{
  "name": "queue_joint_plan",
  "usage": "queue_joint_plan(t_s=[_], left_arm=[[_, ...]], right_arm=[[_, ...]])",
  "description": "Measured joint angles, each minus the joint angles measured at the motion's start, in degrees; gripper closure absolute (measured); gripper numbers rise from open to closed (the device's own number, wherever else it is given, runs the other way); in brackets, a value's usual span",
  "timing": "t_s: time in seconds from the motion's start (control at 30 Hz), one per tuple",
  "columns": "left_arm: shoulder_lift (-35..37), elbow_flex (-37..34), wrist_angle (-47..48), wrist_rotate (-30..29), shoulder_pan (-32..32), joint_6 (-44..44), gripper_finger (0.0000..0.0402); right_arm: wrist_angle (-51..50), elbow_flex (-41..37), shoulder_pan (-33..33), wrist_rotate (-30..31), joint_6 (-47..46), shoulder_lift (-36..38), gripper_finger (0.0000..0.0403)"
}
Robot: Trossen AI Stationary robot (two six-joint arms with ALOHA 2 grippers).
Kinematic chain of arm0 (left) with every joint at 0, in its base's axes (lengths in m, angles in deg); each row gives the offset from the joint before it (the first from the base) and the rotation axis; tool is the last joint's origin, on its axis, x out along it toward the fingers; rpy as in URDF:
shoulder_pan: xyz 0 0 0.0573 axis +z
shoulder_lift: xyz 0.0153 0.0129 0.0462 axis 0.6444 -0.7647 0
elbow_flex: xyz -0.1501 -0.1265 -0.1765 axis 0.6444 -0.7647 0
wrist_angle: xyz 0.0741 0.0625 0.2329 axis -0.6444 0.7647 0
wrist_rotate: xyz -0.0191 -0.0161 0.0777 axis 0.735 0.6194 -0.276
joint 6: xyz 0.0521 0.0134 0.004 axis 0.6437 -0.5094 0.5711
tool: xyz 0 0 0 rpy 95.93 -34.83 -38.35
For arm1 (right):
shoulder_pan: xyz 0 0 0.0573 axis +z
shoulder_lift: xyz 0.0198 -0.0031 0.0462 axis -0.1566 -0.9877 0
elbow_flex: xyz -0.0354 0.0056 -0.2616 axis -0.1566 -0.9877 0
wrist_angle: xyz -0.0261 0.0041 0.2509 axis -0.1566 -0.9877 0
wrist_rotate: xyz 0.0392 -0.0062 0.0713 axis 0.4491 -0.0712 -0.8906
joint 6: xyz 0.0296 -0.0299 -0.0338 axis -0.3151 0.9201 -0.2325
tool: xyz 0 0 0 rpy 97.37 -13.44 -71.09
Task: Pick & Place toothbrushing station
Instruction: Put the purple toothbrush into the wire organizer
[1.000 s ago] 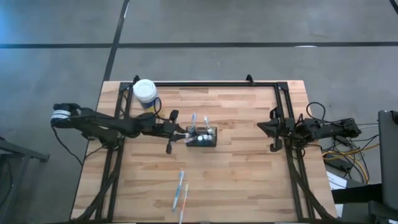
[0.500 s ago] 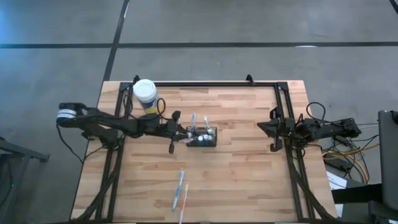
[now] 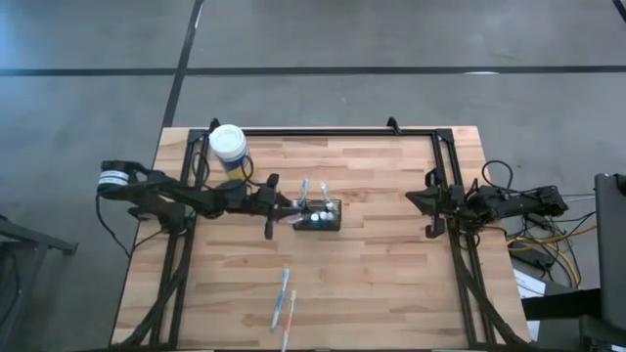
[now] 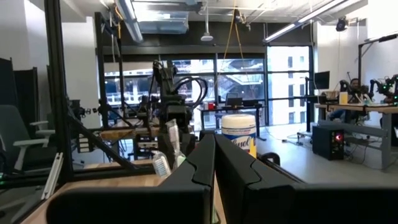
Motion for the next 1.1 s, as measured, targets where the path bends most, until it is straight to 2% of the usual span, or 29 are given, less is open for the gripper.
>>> queue_joint_plan(t_s=[0.33,0.57,0.7,0.83,1.0,1.1], left_arm=[[5.45,-0.02,1.53,4.46,0.12,-0.28,0.0226],[13.3,0.24,6.79,4.48,0.33,-0.02,0.0183],[15.14,0.09,11.17,3.96,0.33,0.52,0.0192],[13.51,0.04,12.21,3.53,0.33,0.55,0.0217],[9.87,0.8,12.07,2.65,0.33,1.26,0.0269],[8.27,1.39,12.01,2.65,0.33,2.43,0.0315]], right_arm=[[0.33,0.0,-0.01,0.0,0.15,0.0,0.0394],[0.33,0.0,-0.01,0.0,0.11,0.02,0.0394],[0.35,0.0,0.0,0.0,0.39,0.02,0.0394],[0.41,0.0,-0.01,0.0,0.39,0.0,0.0394],[0.59,0.0,-0.01,0.0,0.32,0.0,0.0394],[0.67,0.0,0.0,0.0,0.32,0.01,0.0394]])
